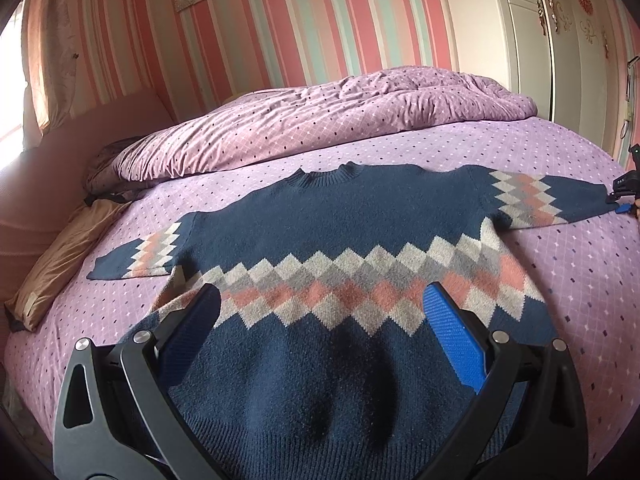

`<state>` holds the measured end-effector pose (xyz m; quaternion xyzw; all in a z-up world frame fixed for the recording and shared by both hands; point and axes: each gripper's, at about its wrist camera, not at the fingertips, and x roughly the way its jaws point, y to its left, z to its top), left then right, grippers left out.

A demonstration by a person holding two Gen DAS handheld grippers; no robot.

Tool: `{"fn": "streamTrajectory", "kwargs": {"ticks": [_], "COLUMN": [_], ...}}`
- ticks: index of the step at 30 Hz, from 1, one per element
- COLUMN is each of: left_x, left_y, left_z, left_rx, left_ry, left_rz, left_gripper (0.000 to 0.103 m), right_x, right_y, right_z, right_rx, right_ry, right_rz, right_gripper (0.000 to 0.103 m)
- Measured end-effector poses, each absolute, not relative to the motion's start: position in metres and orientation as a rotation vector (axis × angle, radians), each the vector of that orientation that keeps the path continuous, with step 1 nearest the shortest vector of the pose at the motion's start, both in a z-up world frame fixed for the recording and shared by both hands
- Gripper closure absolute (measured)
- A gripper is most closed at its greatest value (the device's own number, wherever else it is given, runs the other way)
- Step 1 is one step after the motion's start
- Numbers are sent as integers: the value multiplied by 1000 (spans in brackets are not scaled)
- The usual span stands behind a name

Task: Fold small clothes
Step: 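Move the right gripper to a sweater sleeve cuff and grasp it, then lift the held sleeve and fold it across the sweater body, release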

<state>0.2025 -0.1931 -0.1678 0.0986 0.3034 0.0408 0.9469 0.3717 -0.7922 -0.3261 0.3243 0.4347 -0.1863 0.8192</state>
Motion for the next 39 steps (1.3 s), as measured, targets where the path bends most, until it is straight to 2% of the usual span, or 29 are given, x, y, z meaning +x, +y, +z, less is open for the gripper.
{"fn": "streamTrajectory", "kwargs": {"ticks": [1,7,16,25,32,39], "left_x": [203,203,199,207,226,251], "left_y": [-192,-187,-149,-66,21,103], "left_z": [-168,-168,-152,-129,-120,-126], "left_rx": [197,189,133,50,10,14], "left_ry": [619,619,598,594,592,588], "left_rz": [85,87,115,160,181,172], "left_gripper": [3,3,3,3,3,3], "right_x": [372,377,397,428,448,484], "right_y": [-792,-780,-709,-529,-386,-260], "right_z": [-326,-311,-225,-133,-114,-137], "right_rx": [702,657,498,299,216,169], "right_ry": [921,897,785,721,731,767], "right_rz": [-386,-360,-231,-16,108,143], "right_gripper": [82,96,96,96,96,96]}}
